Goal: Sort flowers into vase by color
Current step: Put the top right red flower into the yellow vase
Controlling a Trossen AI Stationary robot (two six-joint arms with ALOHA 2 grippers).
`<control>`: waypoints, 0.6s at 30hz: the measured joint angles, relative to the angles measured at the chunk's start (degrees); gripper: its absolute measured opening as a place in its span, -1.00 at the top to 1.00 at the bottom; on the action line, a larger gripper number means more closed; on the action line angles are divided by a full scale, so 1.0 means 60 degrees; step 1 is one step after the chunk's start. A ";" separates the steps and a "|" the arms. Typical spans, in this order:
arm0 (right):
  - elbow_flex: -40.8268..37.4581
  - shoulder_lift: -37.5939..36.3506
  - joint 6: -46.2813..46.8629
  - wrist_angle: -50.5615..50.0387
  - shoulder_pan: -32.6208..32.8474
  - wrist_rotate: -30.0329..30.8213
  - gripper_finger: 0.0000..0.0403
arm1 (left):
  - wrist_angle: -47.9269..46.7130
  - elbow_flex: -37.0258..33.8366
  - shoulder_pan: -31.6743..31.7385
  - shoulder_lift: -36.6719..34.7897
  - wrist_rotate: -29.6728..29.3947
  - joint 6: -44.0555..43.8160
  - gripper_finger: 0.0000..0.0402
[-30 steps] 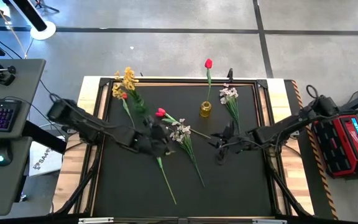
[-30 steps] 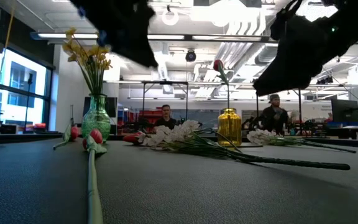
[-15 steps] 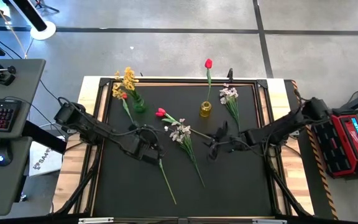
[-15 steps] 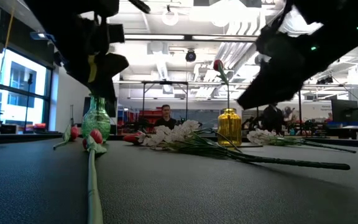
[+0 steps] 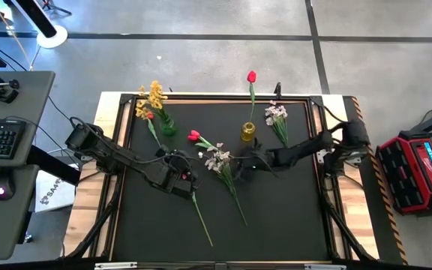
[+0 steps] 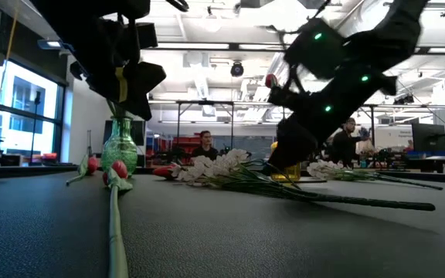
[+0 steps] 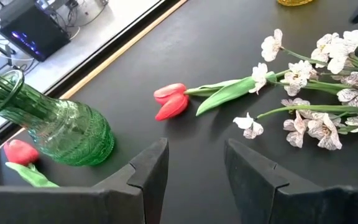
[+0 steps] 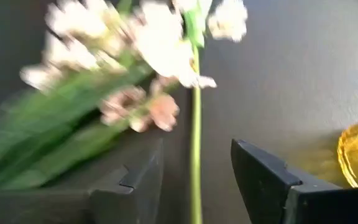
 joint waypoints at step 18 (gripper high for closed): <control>0.1201 -0.0978 0.3499 -0.5997 0.0849 0.0350 0.99 | 0.0306 -0.0487 -0.0131 -0.0011 -0.0255 -0.0239 0.29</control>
